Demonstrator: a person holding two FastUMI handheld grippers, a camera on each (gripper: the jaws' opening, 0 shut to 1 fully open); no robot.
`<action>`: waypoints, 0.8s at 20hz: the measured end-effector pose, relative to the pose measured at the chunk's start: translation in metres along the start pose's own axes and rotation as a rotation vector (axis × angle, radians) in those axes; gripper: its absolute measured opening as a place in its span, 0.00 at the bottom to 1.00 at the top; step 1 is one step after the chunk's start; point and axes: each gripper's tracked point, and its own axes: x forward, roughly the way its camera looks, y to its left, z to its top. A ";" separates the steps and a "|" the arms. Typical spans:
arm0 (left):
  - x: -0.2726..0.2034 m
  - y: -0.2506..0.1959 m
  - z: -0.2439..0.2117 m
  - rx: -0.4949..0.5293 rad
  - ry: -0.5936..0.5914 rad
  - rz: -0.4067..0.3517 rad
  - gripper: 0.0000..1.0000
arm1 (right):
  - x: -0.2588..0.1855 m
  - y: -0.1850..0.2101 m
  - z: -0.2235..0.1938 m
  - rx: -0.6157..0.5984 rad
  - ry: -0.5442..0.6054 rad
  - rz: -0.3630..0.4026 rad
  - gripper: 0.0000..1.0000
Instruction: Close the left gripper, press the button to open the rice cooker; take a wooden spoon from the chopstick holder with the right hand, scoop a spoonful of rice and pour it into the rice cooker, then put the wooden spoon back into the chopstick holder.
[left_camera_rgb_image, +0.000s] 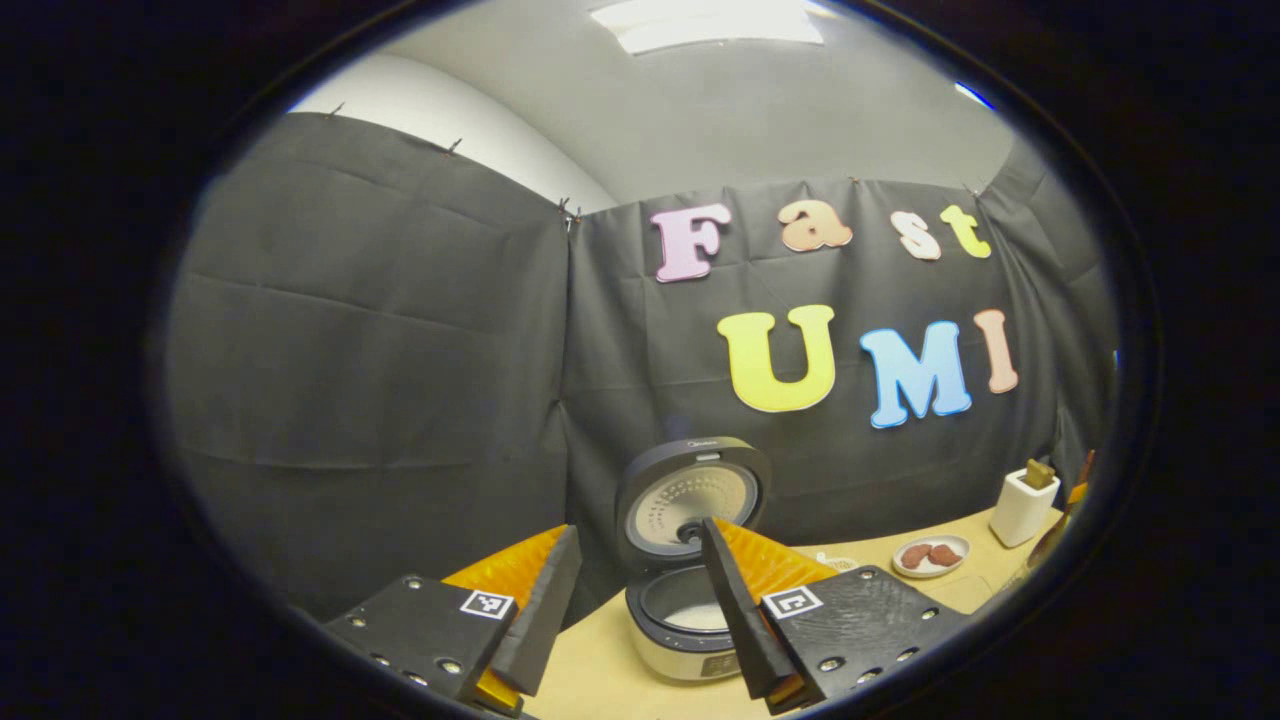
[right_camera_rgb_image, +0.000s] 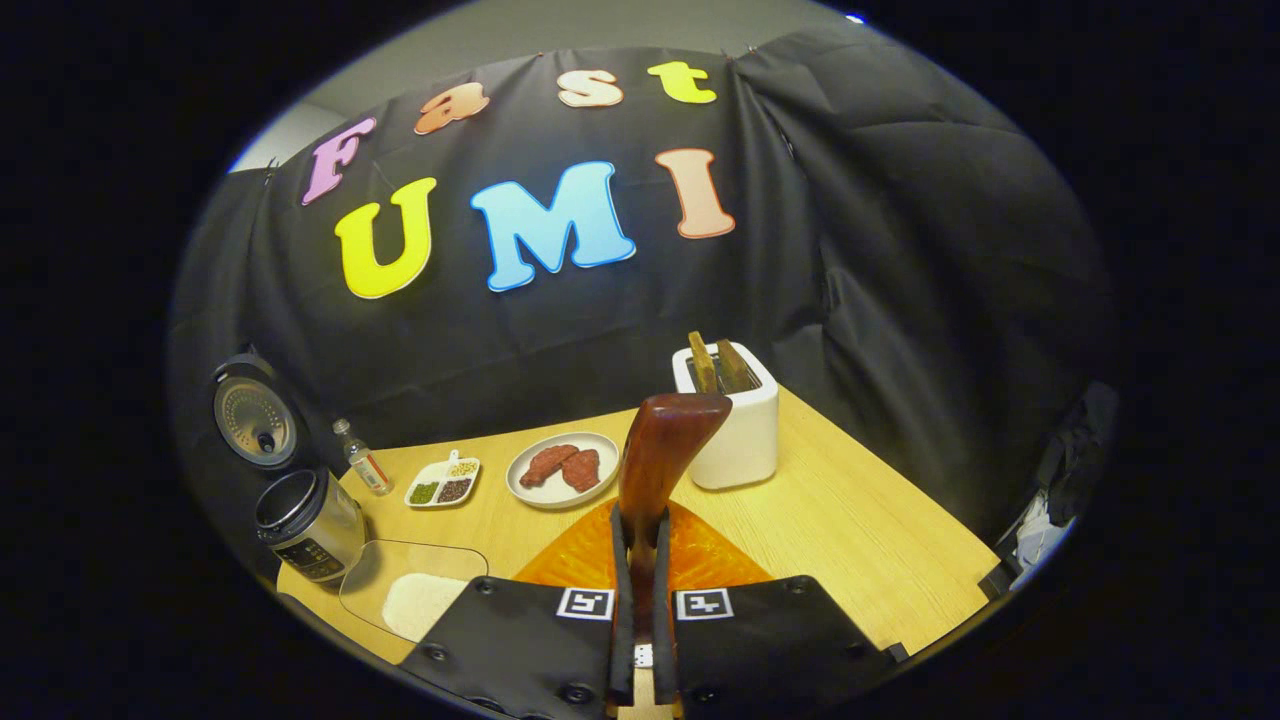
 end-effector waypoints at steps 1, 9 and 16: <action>0.003 0.002 -0.002 -0.005 0.003 -0.004 0.75 | -0.002 0.010 0.003 -0.013 -0.010 0.009 0.08; 0.029 0.031 -0.016 -0.012 0.015 -0.025 0.74 | -0.011 0.103 0.008 -0.063 -0.049 0.113 0.08; 0.054 0.050 -0.029 -0.017 0.026 -0.049 0.74 | -0.003 0.164 -0.027 -0.168 -0.023 0.150 0.08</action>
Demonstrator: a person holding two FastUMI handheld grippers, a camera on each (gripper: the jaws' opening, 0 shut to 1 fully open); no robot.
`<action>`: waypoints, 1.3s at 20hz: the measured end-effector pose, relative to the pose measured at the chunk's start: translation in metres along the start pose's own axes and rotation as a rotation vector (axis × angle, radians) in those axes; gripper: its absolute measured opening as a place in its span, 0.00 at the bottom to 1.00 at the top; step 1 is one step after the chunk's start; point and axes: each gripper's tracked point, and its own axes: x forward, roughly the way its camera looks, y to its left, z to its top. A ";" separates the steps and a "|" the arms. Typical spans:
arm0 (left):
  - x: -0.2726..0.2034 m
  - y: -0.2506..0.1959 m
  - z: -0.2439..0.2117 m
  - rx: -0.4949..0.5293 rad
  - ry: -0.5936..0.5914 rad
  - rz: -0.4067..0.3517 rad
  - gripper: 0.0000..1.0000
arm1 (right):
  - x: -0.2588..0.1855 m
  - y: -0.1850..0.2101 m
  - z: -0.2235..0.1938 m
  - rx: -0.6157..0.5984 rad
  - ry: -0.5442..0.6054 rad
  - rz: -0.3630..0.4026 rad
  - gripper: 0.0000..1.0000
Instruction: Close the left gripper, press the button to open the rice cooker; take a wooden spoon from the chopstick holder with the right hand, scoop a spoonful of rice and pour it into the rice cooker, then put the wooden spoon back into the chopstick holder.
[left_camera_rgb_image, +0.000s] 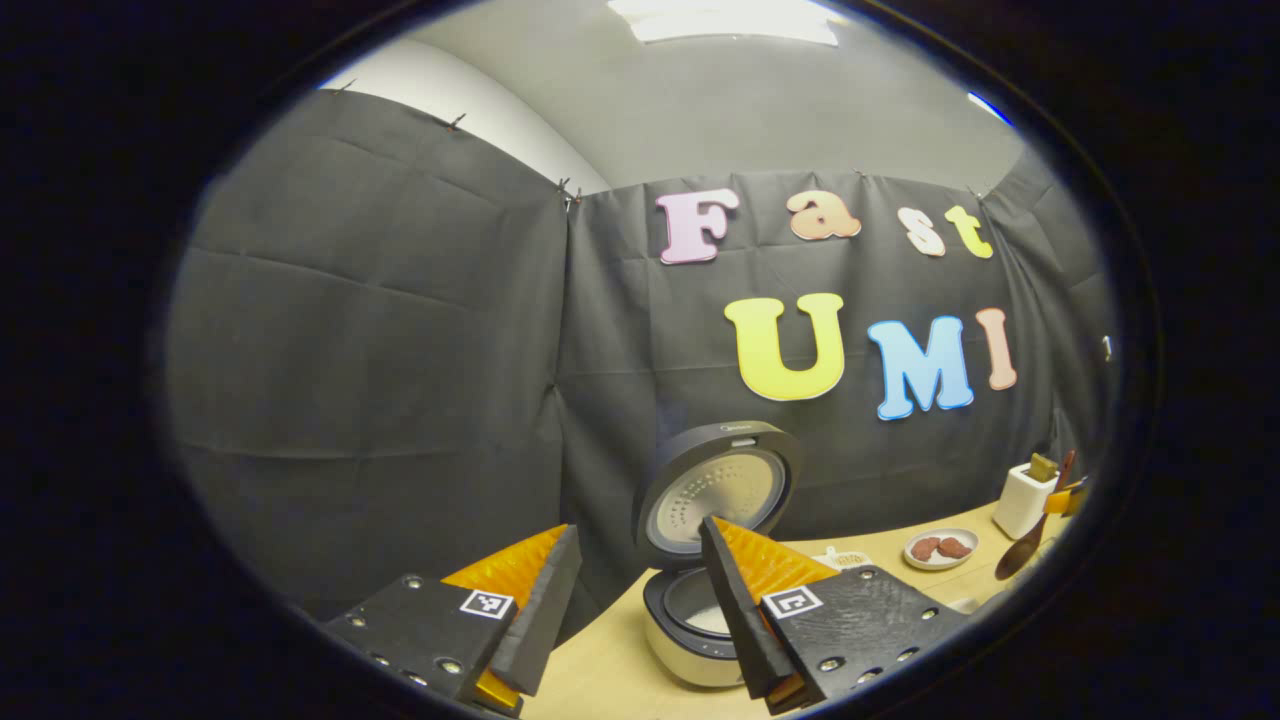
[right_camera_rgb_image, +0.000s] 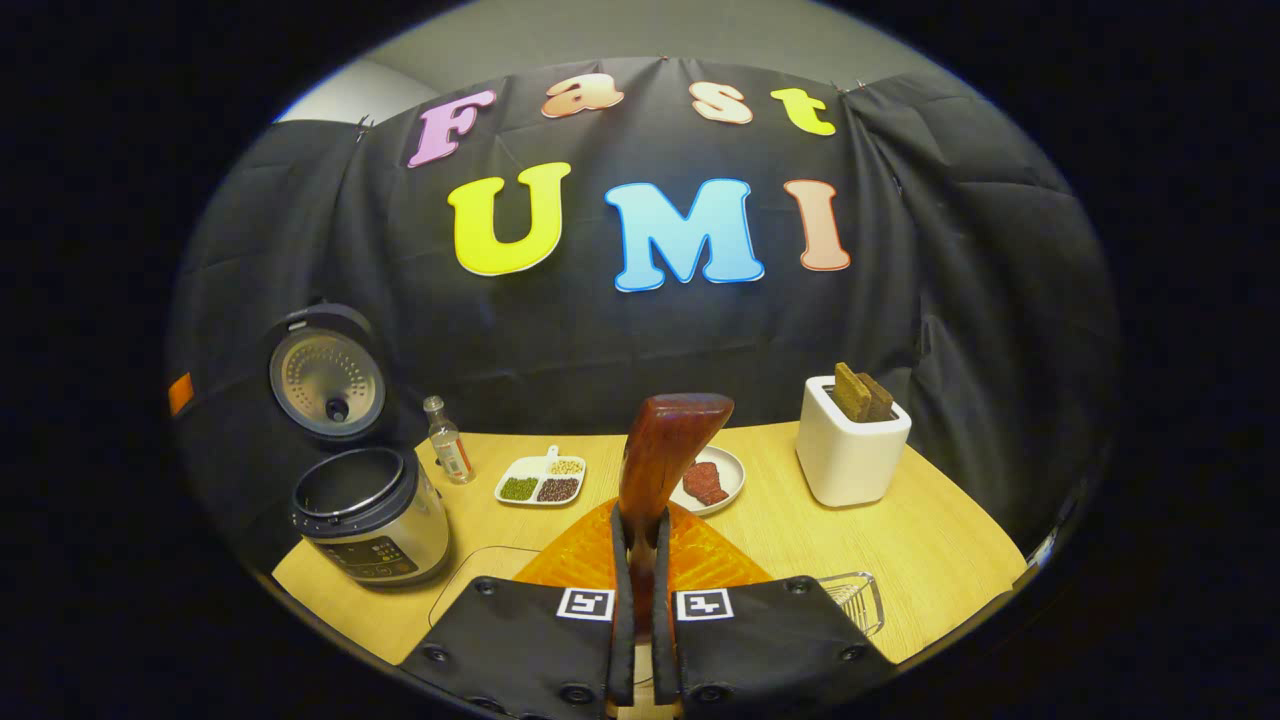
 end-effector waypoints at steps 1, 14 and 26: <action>0.003 0.003 -0.002 0.000 0.002 -0.001 0.74 | 0.003 0.006 -0.005 -0.023 0.006 -0.001 0.08; 0.018 0.047 -0.032 -0.002 0.039 0.028 0.75 | 0.042 0.050 -0.085 -0.297 0.108 -0.070 0.08; 0.016 0.055 -0.033 -0.002 0.036 0.043 0.75 | 0.038 0.106 -0.105 -0.080 0.180 0.069 0.09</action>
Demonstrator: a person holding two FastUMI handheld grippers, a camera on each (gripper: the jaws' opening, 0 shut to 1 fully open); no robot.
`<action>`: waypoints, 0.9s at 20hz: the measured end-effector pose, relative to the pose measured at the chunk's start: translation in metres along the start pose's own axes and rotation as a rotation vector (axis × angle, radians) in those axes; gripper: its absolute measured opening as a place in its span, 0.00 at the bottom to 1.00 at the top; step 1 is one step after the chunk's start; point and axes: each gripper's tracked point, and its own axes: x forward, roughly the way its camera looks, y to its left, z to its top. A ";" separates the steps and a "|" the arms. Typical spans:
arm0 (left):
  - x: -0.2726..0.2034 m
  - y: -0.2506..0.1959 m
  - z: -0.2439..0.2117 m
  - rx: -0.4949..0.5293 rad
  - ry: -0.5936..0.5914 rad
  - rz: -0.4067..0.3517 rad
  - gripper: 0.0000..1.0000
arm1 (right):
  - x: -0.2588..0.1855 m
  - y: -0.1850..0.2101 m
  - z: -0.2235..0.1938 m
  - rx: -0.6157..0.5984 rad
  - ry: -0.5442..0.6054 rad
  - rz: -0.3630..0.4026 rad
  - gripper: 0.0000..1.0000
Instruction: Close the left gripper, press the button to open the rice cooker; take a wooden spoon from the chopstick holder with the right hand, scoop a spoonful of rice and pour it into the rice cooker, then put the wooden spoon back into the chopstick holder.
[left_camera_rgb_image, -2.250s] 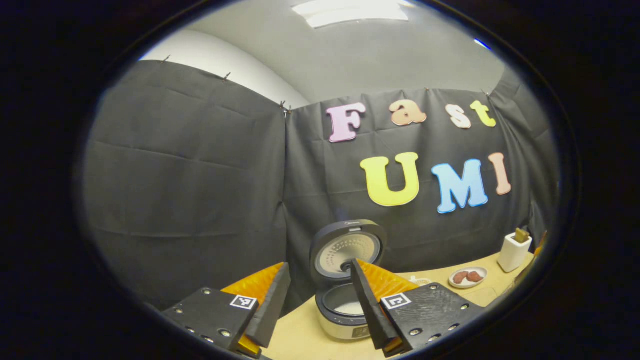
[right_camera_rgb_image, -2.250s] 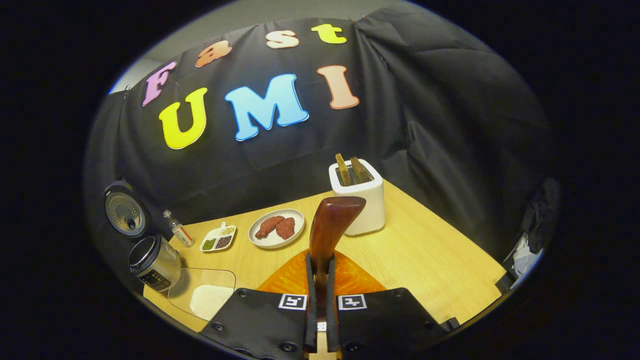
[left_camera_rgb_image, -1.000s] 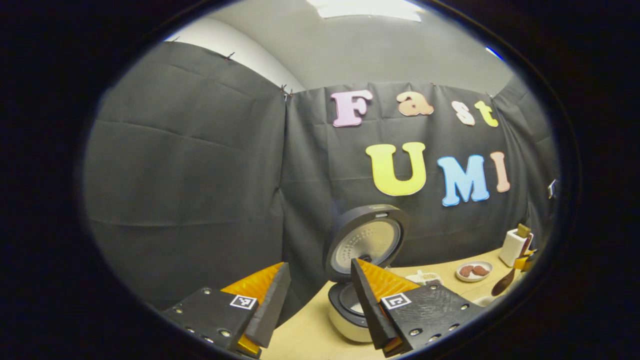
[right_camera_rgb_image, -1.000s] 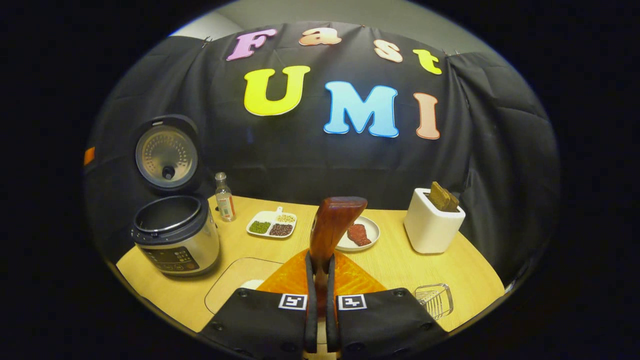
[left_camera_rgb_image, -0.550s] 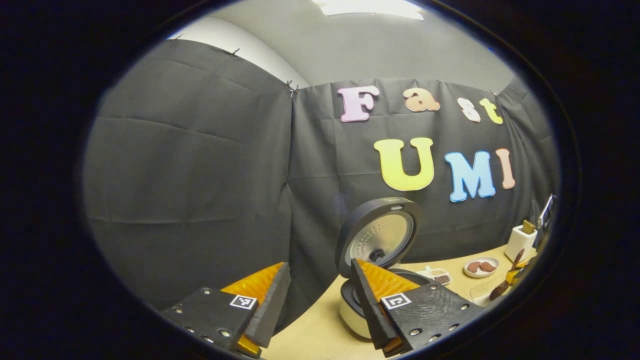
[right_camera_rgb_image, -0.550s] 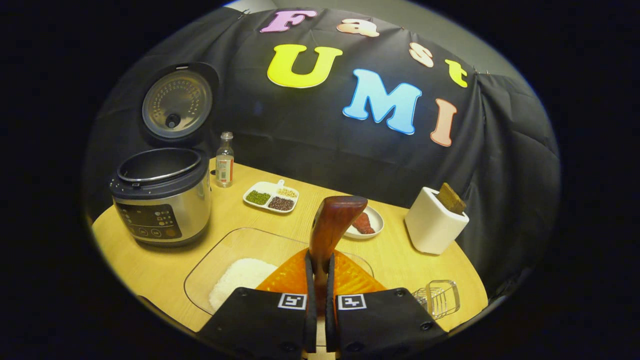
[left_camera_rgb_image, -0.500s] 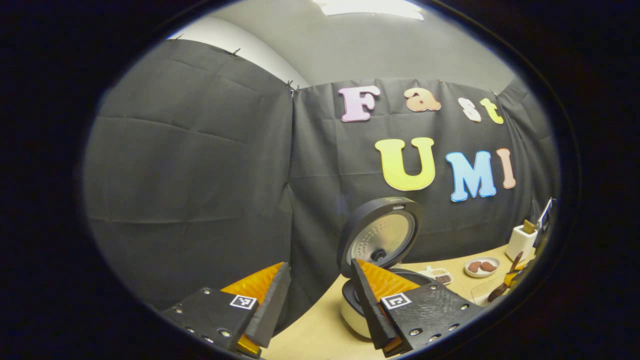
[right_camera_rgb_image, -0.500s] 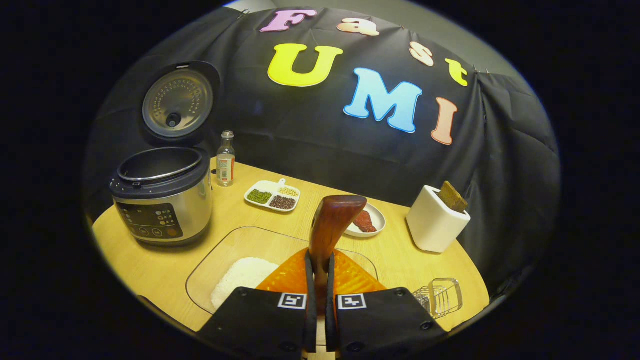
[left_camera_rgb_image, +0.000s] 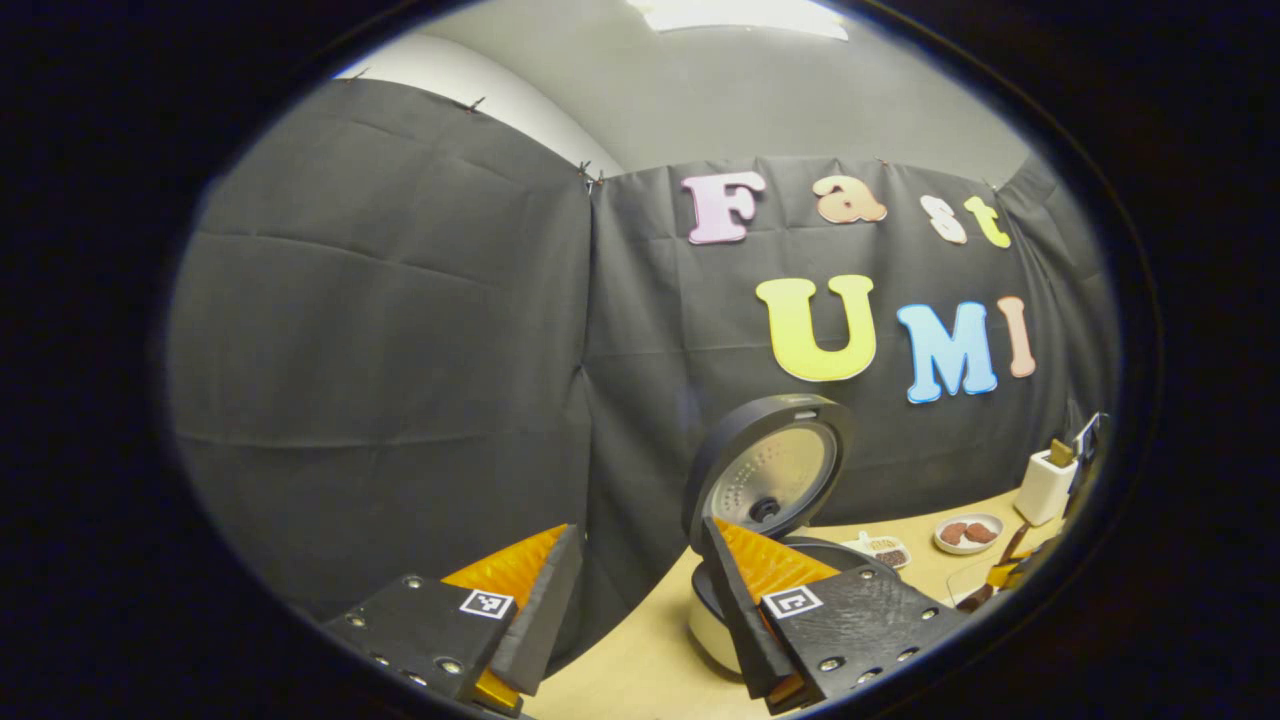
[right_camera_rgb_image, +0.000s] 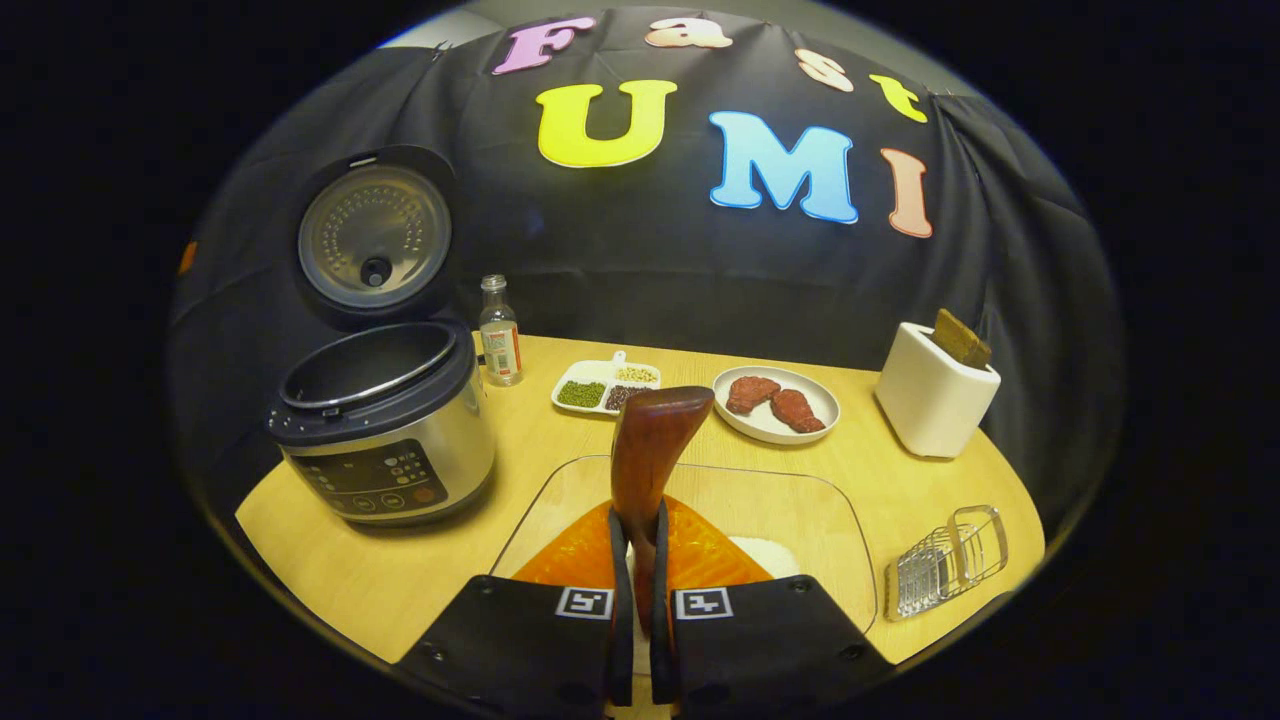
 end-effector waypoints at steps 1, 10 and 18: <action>-0.001 -0.002 0.000 -0.002 -0.001 0.001 0.75 | -0.001 0.000 0.001 0.036 0.006 0.016 0.08; -0.009 -0.021 0.010 0.003 -0.014 -0.004 0.76 | -0.006 -0.036 -0.005 0.493 0.086 0.097 0.08; -0.019 -0.038 0.027 0.017 -0.042 -0.007 0.74 | -0.013 -0.067 0.003 0.714 0.089 0.131 0.05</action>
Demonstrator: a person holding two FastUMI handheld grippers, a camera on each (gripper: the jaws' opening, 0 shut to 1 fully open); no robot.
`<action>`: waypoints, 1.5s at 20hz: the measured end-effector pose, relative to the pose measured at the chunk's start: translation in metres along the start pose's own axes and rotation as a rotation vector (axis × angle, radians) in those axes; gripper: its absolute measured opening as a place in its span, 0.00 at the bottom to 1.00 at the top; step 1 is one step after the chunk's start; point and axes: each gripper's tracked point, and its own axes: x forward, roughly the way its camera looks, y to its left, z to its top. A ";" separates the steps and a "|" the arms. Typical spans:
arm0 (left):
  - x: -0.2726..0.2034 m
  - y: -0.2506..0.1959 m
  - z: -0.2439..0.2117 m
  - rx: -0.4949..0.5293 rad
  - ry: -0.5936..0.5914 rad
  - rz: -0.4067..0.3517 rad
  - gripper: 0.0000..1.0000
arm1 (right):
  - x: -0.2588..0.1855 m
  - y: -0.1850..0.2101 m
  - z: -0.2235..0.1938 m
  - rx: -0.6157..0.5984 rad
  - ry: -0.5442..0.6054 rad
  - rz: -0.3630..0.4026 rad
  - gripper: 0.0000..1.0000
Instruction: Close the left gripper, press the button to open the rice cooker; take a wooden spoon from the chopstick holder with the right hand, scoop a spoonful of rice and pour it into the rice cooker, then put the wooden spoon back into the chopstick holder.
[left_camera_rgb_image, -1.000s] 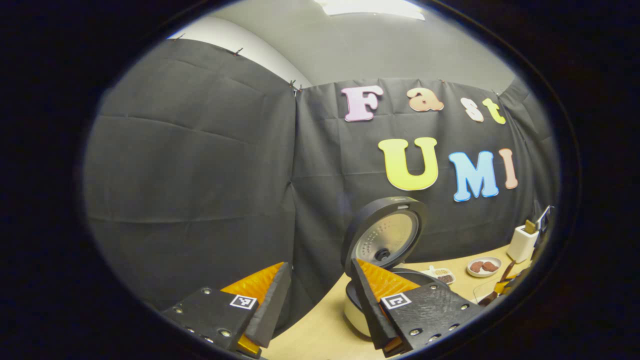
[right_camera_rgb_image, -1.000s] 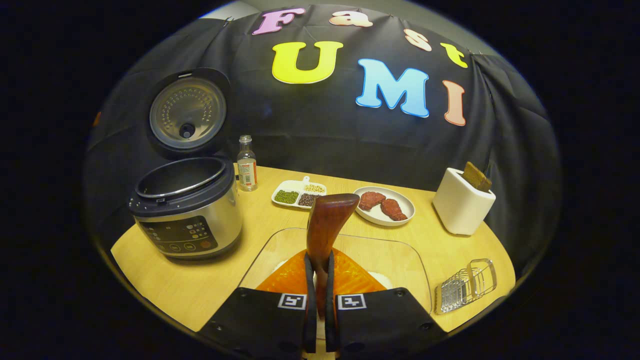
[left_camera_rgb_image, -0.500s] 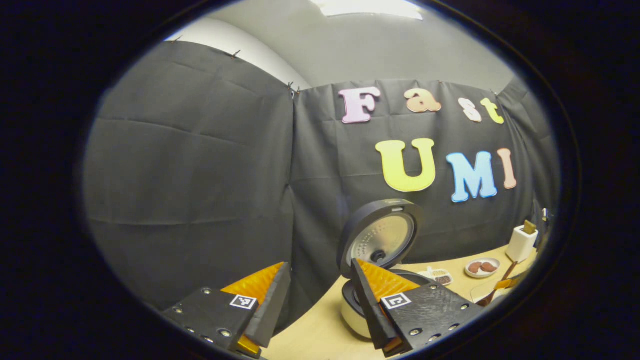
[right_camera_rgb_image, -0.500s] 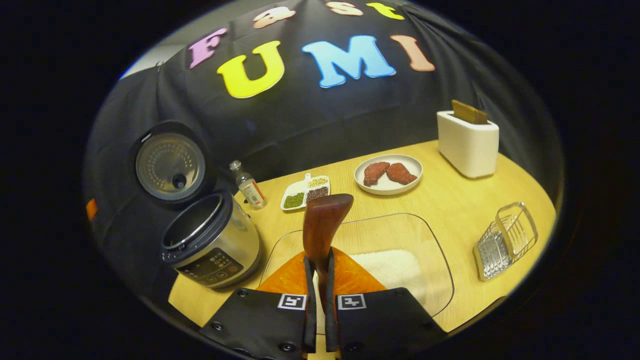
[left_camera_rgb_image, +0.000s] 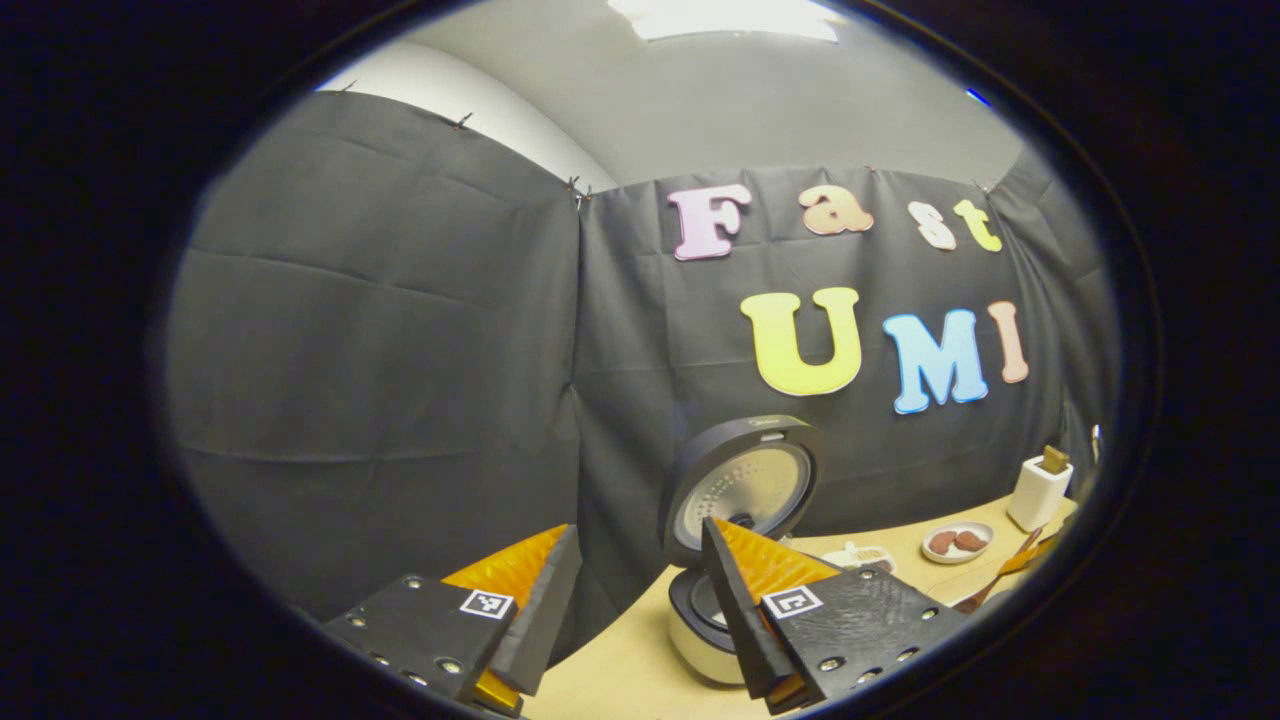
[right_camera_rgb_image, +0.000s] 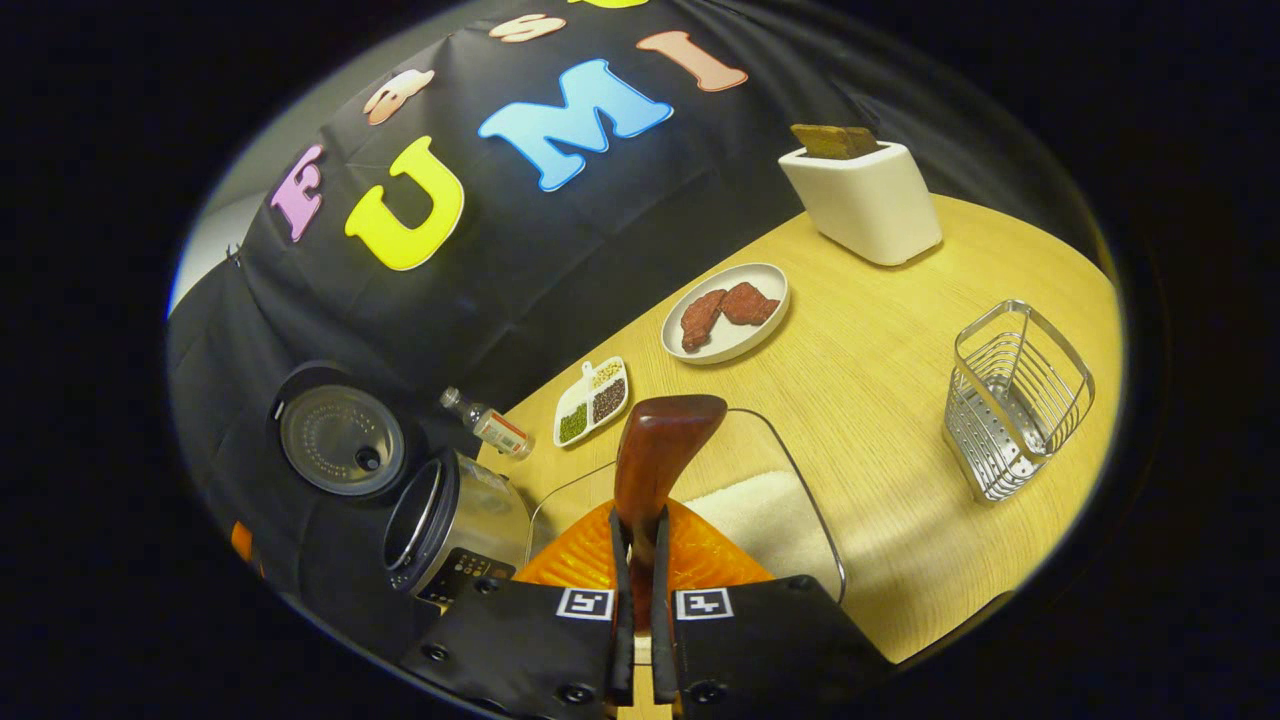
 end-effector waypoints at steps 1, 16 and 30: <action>0.000 -0.001 0.002 0.002 -0.004 0.000 0.74 | -0.002 0.000 0.004 0.023 -0.003 0.009 0.08; -0.009 0.013 0.006 -0.004 -0.010 0.018 0.74 | -0.008 0.099 0.063 0.222 -0.044 0.225 0.08; -0.025 0.096 -0.020 -0.006 0.022 0.138 0.75 | 0.049 0.250 0.008 0.103 0.043 0.405 0.08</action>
